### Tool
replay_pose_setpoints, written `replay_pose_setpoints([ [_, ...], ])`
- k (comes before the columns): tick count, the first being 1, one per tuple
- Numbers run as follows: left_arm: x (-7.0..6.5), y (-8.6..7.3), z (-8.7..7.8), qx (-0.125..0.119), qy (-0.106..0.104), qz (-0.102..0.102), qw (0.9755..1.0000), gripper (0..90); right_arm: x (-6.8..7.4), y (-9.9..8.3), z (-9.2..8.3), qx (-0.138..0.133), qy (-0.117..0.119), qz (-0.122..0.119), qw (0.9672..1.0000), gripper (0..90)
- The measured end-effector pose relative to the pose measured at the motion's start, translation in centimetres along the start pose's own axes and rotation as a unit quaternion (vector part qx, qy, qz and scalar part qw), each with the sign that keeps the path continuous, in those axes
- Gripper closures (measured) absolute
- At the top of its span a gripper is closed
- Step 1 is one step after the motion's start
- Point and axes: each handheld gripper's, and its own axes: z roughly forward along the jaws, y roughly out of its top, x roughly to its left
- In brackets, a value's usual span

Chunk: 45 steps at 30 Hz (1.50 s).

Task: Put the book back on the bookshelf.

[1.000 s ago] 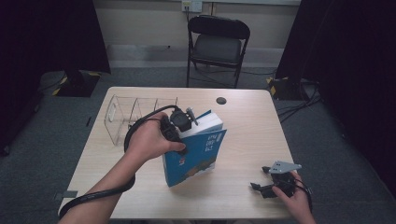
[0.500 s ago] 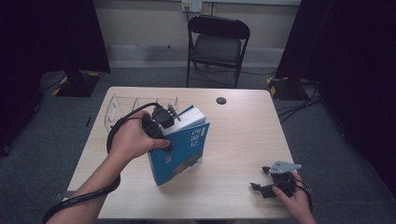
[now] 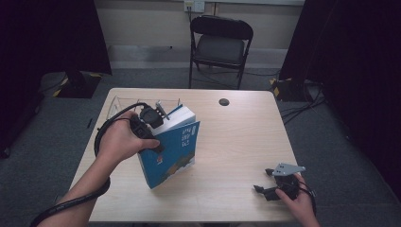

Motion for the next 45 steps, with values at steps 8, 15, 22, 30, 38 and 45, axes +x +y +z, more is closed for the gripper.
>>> replay_pose_setpoints([
  [8, 0.8, -0.6, -0.3, -0.006, 0.006, -0.017, 0.9998, 61.9, 0.0, 0.0, 0.0, 0.000, 0.000, 0.000, 1.0000, 15.0],
  [15, 1.6, -1.4, -0.7, -0.012, 0.009, -0.036, 0.9992, 61.9, 0.0, 0.0, 0.0, 0.000, 0.000, 0.000, 1.0000, 15.0],
  [22, 2.3, -2.2, -0.9, -0.008, 0.010, -0.045, 0.9989, 61.8, 0.0, 0.0, 0.0, 0.000, 0.000, 0.000, 1.0000, 15.0],
  [30, 3.3, -3.1, -1.1, -0.007, 0.018, -0.063, 0.9978, 61.8, 0.0, 0.0, 0.0, 0.000, 0.000, 0.000, 1.0000, 15.0],
  [38, 4.4, -3.2, -1.2, -0.013, 0.023, -0.081, 0.9964, 61.9, 0.0, 0.0, 0.0, 0.000, 0.000, 0.000, 1.0000, 15.0],
  [45, 5.5, -2.9, -1.2, -0.017, 0.026, -0.102, 0.9943, 61.9, 0.0, 0.0, 0.0, 0.000, 0.000, 0.000, 1.0000, 15.0],
])
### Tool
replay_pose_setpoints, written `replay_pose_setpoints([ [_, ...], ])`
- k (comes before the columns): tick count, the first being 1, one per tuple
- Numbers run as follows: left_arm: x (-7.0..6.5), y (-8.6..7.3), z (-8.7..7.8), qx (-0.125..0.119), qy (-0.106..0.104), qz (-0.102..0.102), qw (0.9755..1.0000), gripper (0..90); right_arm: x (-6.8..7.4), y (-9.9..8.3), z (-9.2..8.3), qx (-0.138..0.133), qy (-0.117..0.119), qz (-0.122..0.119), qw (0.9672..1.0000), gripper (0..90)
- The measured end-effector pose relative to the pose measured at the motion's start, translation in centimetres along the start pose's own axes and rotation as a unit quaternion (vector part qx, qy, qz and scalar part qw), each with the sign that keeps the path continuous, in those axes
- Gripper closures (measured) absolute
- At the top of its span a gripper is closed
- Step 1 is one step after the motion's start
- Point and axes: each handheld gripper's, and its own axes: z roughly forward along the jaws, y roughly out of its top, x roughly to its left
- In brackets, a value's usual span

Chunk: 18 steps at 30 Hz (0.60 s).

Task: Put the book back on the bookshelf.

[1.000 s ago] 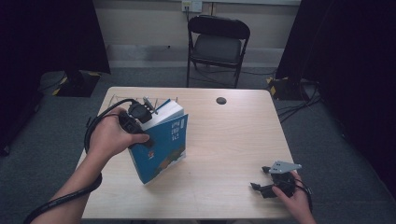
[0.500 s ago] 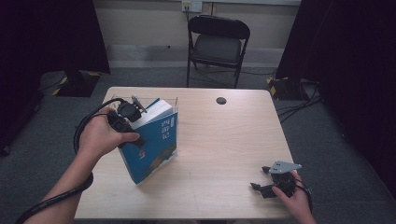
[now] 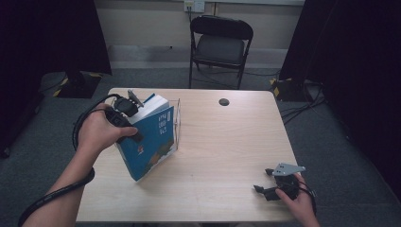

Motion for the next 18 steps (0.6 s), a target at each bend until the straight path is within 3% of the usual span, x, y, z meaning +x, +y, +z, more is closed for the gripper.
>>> replay_pose_setpoints([
  [6, 0.7, 0.5, 0.2, 0.004, 0.006, -0.010, 0.9999, 61.8, 0.0, 0.0, 0.0, 0.000, 0.000, 0.000, 1.0000, 15.0],
  [8, 0.9, 0.6, 0.3, -0.003, 0.008, -0.025, 0.9996, 61.9, 0.0, 0.0, 0.0, 0.000, 0.000, 0.000, 1.0000, 15.0],
  [14, 1.2, 1.1, 0.3, -0.010, 0.005, -0.042, 0.9991, 61.9, 0.0, 0.0, 0.0, 0.000, 0.000, 0.000, 1.0000, 14.9],
  [18, 1.0, 1.8, 0.4, -0.007, 0.013, -0.038, 0.9992, 61.8, 0.0, 0.0, 0.0, 0.000, 0.000, 0.000, 1.0000, 14.9],
])
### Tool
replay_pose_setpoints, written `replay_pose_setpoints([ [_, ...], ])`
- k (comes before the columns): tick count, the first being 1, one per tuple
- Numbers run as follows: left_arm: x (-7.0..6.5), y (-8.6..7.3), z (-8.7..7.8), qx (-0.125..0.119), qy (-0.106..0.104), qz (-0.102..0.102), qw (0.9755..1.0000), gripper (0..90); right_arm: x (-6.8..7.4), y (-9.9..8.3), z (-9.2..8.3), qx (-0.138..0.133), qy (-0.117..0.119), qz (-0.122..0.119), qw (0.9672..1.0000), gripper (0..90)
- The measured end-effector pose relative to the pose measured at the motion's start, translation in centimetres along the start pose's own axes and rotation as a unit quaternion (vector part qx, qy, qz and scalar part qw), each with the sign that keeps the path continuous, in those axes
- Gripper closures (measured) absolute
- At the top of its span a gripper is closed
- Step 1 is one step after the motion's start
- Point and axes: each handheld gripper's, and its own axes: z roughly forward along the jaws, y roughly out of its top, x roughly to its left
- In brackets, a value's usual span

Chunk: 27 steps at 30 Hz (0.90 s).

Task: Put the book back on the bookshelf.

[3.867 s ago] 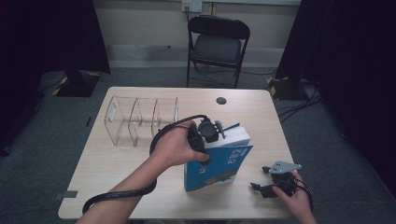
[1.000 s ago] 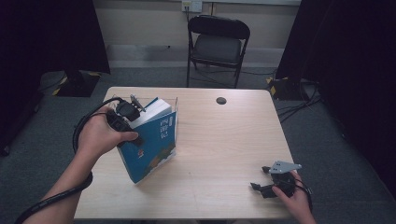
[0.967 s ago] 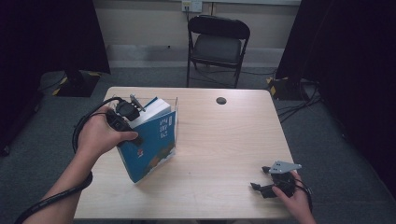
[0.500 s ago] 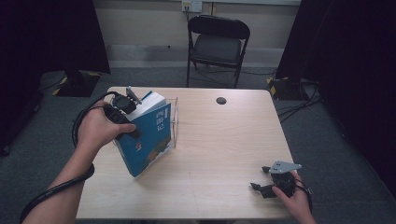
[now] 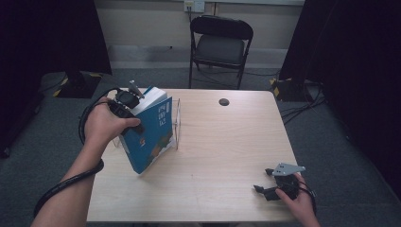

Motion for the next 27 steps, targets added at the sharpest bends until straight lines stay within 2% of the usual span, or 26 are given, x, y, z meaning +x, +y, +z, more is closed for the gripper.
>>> replay_pose_setpoints([
  [7, -0.3, 1.1, 0.0, -0.001, 0.005, -0.014, 0.9999, 61.8, 0.0, 0.0, 0.0, 0.000, 0.000, 0.000, 1.0000, 15.0],
  [11, -0.4, 1.9, 0.1, 0.000, 0.011, -0.009, 0.9999, 61.8, 0.0, 0.0, 0.0, 0.000, 0.000, -0.001, 1.0000, 14.9],
  [13, -0.6, 2.2, 0.3, 0.001, 0.013, -0.021, 0.9997, 61.9, 0.0, 0.0, 0.0, 0.000, 0.000, -0.001, 1.0000, 15.0],
  [14, -0.6, 2.4, 0.3, 0.002, 0.015, -0.018, 0.9997, 61.8, 0.0, 0.0, 0.0, 0.000, 0.000, -0.001, 1.0000, 15.0],
  [17, -0.7, 2.8, 0.6, 0.002, 0.018, -0.016, 0.9997, 61.8, 0.0, 0.0, 0.0, 0.000, 0.000, -0.001, 1.0000, 15.0],
  [18, -0.6, 2.9, 0.8, 0.002, 0.019, -0.022, 0.9996, 61.8, 0.0, 0.0, 0.0, 0.000, 0.000, -0.001, 1.0000, 15.0],
  [27, -0.7, 3.8, 1.8, 0.007, 0.029, -0.034, 0.9990, 61.8, 0.0, 0.0, 0.0, 0.000, 0.000, -0.001, 1.0000, 15.0],
])
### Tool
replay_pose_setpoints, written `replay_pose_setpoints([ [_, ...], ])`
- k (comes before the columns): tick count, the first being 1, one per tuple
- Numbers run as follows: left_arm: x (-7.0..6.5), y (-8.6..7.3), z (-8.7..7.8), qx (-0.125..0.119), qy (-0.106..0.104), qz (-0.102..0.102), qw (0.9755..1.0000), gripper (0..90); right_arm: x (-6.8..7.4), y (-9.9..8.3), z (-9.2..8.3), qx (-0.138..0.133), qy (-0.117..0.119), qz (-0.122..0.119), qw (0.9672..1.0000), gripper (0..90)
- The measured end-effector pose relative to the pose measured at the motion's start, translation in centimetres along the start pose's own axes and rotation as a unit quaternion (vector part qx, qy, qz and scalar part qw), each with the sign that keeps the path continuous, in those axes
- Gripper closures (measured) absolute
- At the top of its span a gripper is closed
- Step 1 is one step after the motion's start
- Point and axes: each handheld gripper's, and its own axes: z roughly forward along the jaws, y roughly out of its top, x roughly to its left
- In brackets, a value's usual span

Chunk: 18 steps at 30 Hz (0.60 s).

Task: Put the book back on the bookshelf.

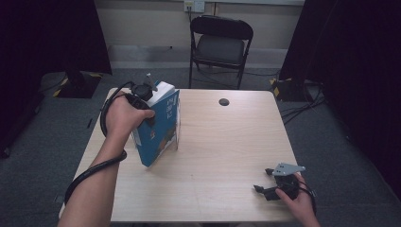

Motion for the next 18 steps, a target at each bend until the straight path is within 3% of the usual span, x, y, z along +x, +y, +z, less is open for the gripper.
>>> replay_pose_setpoints([
  [12, 0.1, 1.3, 0.7, -0.001, 0.007, -0.024, 0.9997, 61.9, 0.0, 0.0, 0.0, 0.000, 0.000, 0.000, 1.0000, 14.9],
  [16, 0.0, 1.8, 1.0, -0.004, 0.013, -0.046, 0.9988, 61.9, 0.0, 0.0, 0.0, 0.000, -0.001, -0.001, 1.0000, 14.9],
  [17, 0.1, 2.0, 1.1, -0.005, 0.012, -0.041, 0.9991, 61.9, 0.0, 0.0, 0.0, 0.000, -0.001, -0.001, 1.0000, 14.9],
  [18, 0.0, 2.0, 1.3, -0.007, 0.013, -0.062, 0.9979, 61.9, 0.0, 0.0, 0.0, 0.000, -0.001, -0.001, 1.0000, 14.9],
])
